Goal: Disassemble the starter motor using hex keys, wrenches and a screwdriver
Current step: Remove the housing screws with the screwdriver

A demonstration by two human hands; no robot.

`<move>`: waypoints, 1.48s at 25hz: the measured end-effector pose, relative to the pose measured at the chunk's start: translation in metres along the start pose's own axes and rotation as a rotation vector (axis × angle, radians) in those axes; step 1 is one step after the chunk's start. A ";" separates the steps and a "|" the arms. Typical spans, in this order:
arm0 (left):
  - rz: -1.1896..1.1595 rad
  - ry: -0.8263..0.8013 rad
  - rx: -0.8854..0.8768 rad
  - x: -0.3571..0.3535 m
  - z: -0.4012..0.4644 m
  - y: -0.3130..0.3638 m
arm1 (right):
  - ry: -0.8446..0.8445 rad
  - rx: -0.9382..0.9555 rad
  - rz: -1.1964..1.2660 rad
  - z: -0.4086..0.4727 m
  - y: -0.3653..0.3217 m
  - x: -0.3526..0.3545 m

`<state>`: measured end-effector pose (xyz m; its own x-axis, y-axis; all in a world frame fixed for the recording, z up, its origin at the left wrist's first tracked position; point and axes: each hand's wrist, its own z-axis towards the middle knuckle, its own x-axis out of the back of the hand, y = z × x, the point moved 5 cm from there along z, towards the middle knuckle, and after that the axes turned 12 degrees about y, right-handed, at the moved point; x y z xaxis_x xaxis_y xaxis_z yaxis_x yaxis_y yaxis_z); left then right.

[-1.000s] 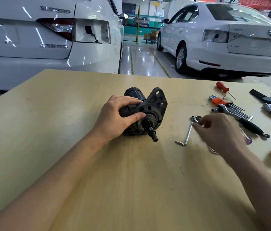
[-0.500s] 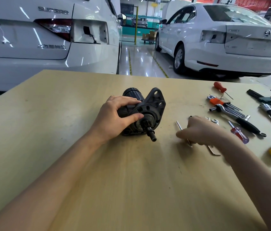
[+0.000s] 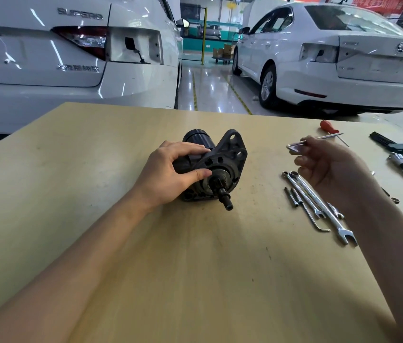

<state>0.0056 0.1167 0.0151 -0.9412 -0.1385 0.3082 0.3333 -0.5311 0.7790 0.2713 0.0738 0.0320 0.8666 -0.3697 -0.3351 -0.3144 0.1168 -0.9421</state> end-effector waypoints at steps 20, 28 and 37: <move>-0.022 -0.055 -0.007 0.001 0.001 0.002 | -0.143 0.060 0.137 -0.039 0.034 -0.058; -0.016 -0.046 0.041 0.001 -0.001 0.003 | -0.023 0.039 0.121 -0.038 0.044 -0.051; -0.038 -0.024 -0.013 -0.002 -0.001 0.002 | 0.014 -0.031 0.110 -0.039 0.049 -0.049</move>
<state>0.0078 0.1145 0.0158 -0.9514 -0.0981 0.2920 0.2967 -0.5469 0.7829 0.1985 0.0616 0.0028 0.8209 -0.3687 -0.4361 -0.4195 0.1287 -0.8986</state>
